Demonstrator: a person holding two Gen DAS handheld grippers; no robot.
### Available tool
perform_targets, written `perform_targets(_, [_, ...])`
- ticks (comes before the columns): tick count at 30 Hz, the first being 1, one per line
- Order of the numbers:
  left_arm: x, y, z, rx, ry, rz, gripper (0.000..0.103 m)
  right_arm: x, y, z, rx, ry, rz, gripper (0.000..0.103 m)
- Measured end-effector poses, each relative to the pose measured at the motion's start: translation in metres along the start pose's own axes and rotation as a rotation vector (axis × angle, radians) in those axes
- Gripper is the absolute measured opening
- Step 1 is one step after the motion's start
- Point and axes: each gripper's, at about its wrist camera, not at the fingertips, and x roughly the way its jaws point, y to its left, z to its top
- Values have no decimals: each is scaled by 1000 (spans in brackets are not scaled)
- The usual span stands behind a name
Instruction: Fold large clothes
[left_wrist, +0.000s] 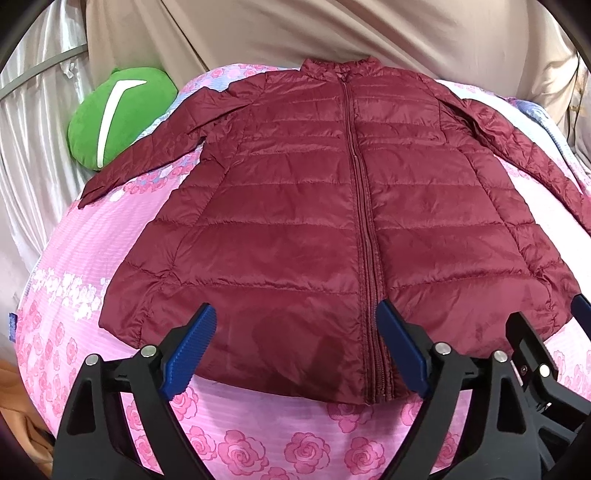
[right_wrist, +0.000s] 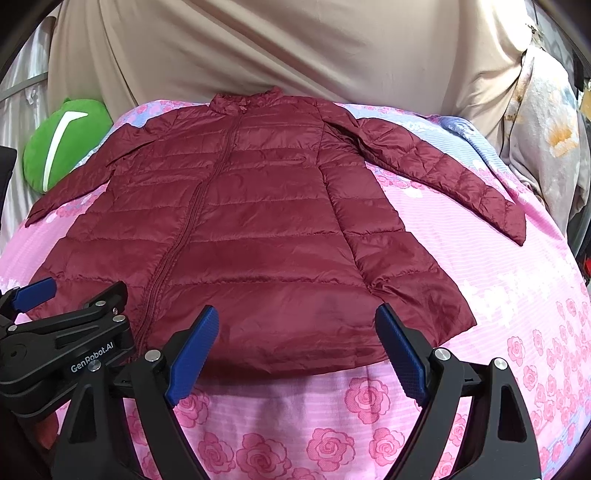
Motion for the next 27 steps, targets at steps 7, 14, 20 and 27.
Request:
perform_targets(7, [0,-4,0,37,1,32,85,1,1,0,-6,3,-4,85])
perform_targets(14, [3,-6,1,40,13,37,85,3,-1,0,4,13,-2,85])
perform_targets(20, [5,-7,1,37,22,42,87,6,-1,1,6,20,-6,85])
perform_targets(27, [6,-9,1,33,18,71,90,8,-2,1,8,23,-14,85])
